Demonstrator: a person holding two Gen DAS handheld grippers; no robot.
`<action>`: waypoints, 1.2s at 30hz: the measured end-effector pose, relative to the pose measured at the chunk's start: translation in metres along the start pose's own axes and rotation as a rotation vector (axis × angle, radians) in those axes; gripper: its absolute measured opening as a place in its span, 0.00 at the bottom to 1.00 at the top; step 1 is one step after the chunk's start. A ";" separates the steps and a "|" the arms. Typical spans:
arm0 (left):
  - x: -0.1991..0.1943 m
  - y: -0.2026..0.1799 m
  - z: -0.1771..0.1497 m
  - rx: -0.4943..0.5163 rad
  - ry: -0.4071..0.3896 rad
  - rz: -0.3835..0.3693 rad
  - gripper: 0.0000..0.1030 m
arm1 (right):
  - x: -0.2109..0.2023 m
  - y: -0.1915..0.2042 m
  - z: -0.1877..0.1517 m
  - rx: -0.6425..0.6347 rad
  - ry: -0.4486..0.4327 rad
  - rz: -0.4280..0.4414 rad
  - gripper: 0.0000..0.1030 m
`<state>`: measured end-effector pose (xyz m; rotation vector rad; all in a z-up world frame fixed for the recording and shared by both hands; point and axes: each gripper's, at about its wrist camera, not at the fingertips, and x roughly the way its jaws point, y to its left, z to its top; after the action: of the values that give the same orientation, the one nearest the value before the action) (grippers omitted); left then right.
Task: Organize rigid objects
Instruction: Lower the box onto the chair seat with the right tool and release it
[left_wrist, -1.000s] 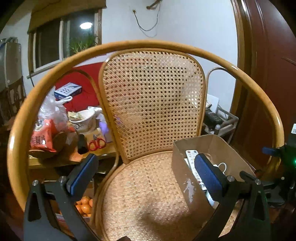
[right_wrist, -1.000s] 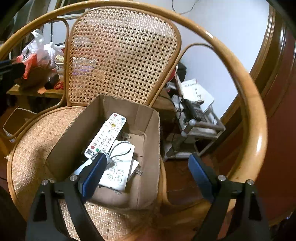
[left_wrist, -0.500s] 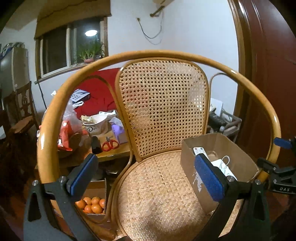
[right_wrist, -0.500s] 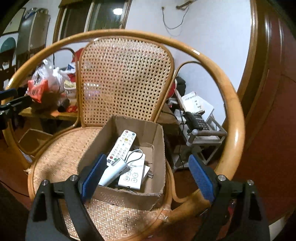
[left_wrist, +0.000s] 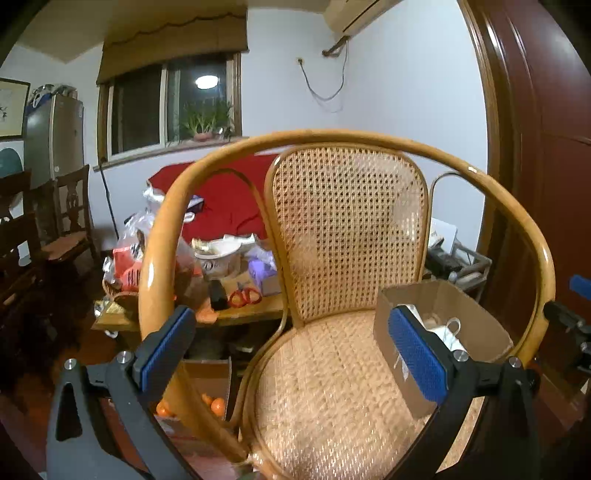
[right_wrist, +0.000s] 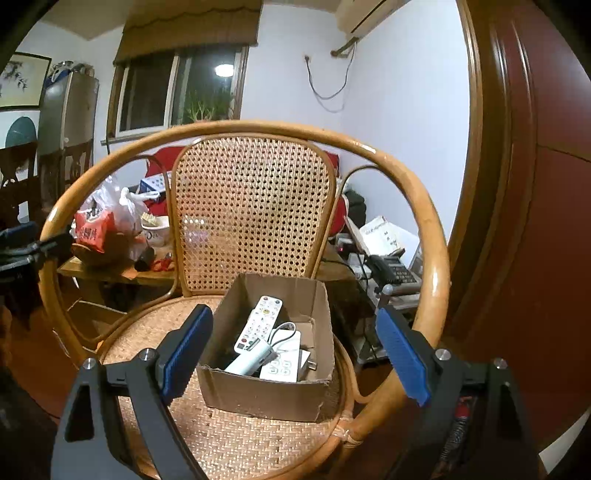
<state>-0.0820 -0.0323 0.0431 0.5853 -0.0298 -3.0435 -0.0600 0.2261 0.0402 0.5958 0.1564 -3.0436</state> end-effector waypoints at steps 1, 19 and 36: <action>-0.004 0.001 -0.002 -0.005 -0.004 -0.001 1.00 | -0.004 0.001 0.000 0.002 -0.011 0.007 0.92; -0.049 -0.032 -0.029 0.003 -0.075 -0.019 1.00 | -0.050 0.019 -0.016 0.004 -0.084 0.016 0.92; -0.047 -0.075 -0.050 0.036 -0.052 -0.059 1.00 | -0.061 0.008 -0.030 0.031 -0.068 0.002 0.92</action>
<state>-0.0226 0.0439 0.0123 0.5180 -0.0701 -3.1209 0.0084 0.2219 0.0354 0.4934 0.1074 -3.0645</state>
